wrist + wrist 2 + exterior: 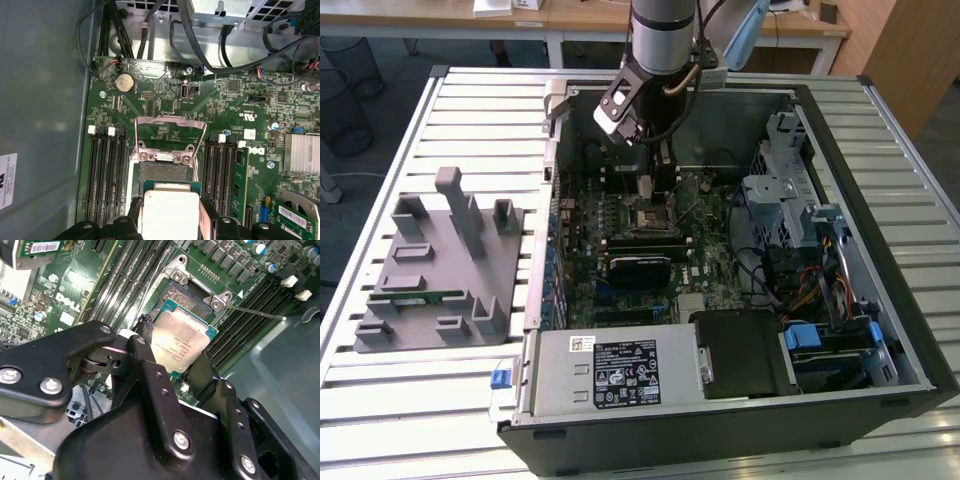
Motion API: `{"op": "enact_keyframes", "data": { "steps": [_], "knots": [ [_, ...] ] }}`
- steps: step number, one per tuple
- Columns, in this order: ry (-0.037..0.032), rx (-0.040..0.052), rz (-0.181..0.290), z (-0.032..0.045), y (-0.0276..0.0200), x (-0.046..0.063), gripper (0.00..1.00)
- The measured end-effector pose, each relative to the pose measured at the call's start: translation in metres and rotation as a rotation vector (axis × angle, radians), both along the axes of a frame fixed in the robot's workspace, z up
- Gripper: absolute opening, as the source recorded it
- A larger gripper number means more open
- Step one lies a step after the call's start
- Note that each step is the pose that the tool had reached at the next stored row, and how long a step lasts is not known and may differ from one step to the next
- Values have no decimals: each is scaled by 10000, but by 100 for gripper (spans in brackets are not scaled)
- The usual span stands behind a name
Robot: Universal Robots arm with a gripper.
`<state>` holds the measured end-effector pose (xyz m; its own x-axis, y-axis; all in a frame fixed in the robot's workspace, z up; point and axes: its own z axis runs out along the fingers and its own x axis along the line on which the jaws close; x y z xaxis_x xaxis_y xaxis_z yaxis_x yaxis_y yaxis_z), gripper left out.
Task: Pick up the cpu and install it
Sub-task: 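Place the cpu into insertion slot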
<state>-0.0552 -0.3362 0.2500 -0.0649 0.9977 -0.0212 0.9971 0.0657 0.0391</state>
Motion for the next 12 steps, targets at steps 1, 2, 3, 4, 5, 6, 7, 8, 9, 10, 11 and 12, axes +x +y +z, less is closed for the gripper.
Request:
{"op": "enact_keyframes", "data": {
  "steps": [1, 2, 3, 4, 5, 6, 7, 8, 9, 10, 11, 12],
  "knots": [
    [-1, 1, 0, -17, 1, 0, 54],
    [-1, 2, 0, -30, 1, 0, 54],
    [-1, 3, 0, -41, 1, 0, 54],
    [-1, 7, -1, -53, 1, 0, 54],
    [-1, 10, -1, -65, 1, 0, 54],
    [-1, 10, -2, -80, 1, 0, 54],
    [0, 10, -1, -94, 1, 0, 54],
    [1, 8, -1, -109, 1, 0, 54],
    [1, 8, -2, -125, 1, 0, 54],
    [0, 9, -5, -141, 1, 0, 54],
    [0, 9, -10, -157, 1, 1, 54],
    [0, 10, -17, -172, 2, 2, 54]
  ]
}}
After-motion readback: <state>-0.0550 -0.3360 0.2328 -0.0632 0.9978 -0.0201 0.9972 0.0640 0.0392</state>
